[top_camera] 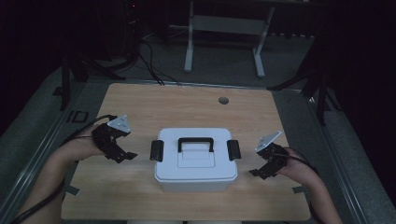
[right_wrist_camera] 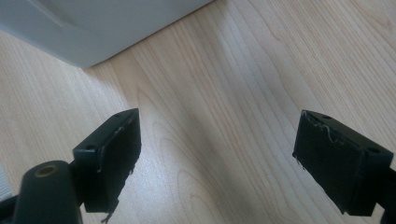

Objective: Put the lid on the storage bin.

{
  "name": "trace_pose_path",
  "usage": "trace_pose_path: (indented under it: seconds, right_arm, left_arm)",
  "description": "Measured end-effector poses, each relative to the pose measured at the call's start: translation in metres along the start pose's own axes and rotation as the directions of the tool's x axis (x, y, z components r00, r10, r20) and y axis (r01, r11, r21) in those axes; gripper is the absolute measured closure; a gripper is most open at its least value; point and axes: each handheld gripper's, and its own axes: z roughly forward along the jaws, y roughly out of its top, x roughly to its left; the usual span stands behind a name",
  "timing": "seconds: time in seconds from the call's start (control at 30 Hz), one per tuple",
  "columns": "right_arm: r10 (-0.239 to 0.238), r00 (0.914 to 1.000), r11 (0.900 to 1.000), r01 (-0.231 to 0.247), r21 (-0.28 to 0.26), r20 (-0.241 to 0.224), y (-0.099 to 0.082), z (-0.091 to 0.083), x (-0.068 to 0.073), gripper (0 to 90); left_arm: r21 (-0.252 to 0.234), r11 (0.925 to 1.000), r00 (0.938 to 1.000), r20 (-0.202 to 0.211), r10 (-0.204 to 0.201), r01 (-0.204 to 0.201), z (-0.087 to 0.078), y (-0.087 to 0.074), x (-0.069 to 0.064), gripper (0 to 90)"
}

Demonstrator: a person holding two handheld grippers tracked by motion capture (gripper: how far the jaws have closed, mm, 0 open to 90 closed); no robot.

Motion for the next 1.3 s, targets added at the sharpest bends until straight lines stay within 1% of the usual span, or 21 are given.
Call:
trace_pose_path:
  seconds: [0.07,0.13,0.2,0.3,0.47,0.53,0.6,0.63,0.7,0.73,0.77,0.83,0.87,0.97,1.1,1.17,1.23,1.3]
  right_arm:
    - [0.007,1.0000,1.0000,-0.007,-0.004,0.001,-0.002,0.001,-0.001,14.6]
    - [0.013,0.9999,0.9999,-0.013,-0.006,-0.001,-0.003,0.002,-0.001,14.5]
    - [0.020,0.9998,0.9998,-0.020,-0.009,0.000,-0.005,0.002,-0.001,14.5]
    - [0.027,0.9996,0.9995,-0.027,-0.019,-0.001,-0.007,0.003,-0.001,14.5]
    - [0.038,0.9993,0.9991,-0.038,-0.021,-0.003,-0.010,0.007,-0.001,14.5]
    - [0.039,0.9992,0.9989,-0.039,-0.027,-0.004,-0.011,0.008,0.000,14.6]
    - [0.043,0.9990,0.9985,-0.043,-0.034,-0.008,-0.013,0.008,0.000,14.6]
    - [0.043,0.9990,0.9985,-0.043,-0.034,-0.008,-0.013,0.008,0.000,14.6]
    - [0.051,0.9987,0.9980,-0.051,-0.037,-0.007,-0.015,0.009,0.000,14.5]
    - [0.049,0.9988,0.9980,-0.049,-0.039,-0.007,-0.016,0.009,0.000,14.6]
    - [0.054,0.9985,0.9976,-0.054,-0.042,-0.006,-0.017,0.009,-0.001,14.5]
    - [0.057,0.9983,0.9973,-0.057,-0.045,-0.006,-0.017,0.009,-0.001,14.5]
    - [0.064,0.9980,0.9970,-0.064,-0.043,-0.003,-0.019,0.010,-0.001,14.5]
    - [0.075,0.9972,0.9961,-0.075,-0.047,0.001,-0.021,0.011,-0.001,14.5]
    - [0.087,0.9962,0.9949,-0.087,-0.051,0.001,-0.024,0.013,-0.001,14.5]
    - [0.095,0.9955,0.9940,-0.095,-0.055,-0.007,-0.028,0.016,-0.001,14.5]
    - [0.106,0.9944,0.9928,-0.106,-0.056,-0.009,-0.030,0.018,-0.001,14.5]
    - [0.118,0.9930,0.9906,-0.118,-0.069,-0.011,-0.032,0.020,-0.001,14.5]
  left_arm:
    - [0.004,1.0000,1.0000,-0.004,-0.006,0.006,0.001,-0.007,0.000,10.2]
    - [0.000,0.9998,0.9998,-0.002,-0.022,0.022,0.002,-0.013,0.000,10.2]
    - [-0.010,0.9992,0.9992,0.001,-0.039,0.039,0.004,-0.020,0.000,10.2]
    - [-0.019,0.9983,0.9985,0.002,-0.054,0.054,0.006,-0.030,-0.001,10.2]
    - [-0.014,0.9977,0.9978,0.006,-0.066,0.066,0.014,-0.043,-0.003,10.2]
    - [-0.014,0.9977,0.9977,0.013,-0.067,0.067,0.017,-0.047,-0.004,10.1]
    - [-0.014,0.9971,0.9971,0.011,-0.075,0.075,0.020,-0.052,-0.005,10.1]
    - [-0.014,0.9971,0.9971,0.011,-0.075,0.075,0.020,-0.052,-0.005,9.9]
    - [-0.022,0.9954,0.9956,0.015,-0.093,0.093,0.025,-0.060,-0.006,9.4]
    - [-0.022,0.9954,0.9956,0.015,-0.093,0.093,0.025,-0.060,-0.006,9.4]
    - [-0.008,0.9954,0.9953,0.015,-0.096,0.096,0.029,-0.065,-0.006,9.3]
    - [-0.008,0.9954,0.9953,0.015,-0.096,0.096,0.029,-0.065,-0.006,9.4]
    - [-0.019,0.9933,0.9934,0.016,-0.114,0.114,0.031,-0.073,-0.006,9.4]
    - [-0.034,0.9908,0.9913,0.009,-0.131,0.131,0.033,-0.079,-0.006,9.4]
    - [-0.034,0.9899,0.9904,0.009,-0.138,0.138,0.036,-0.085,-0.007,9.3]
    - [-0.022,0.9897,0.9899,0.006,-0.142,0.142,0.039,-0.091,-0.009,9.3]
    - [-0.026,0.9884,0.9887,0.008,-0.150,0.150,0.040,-0.095,-0.009,9.3]
    - [-0.023,0.9887,0.9890,-0.002,-0.148,0.148,0.042,-0.098,-0.010,9.3]
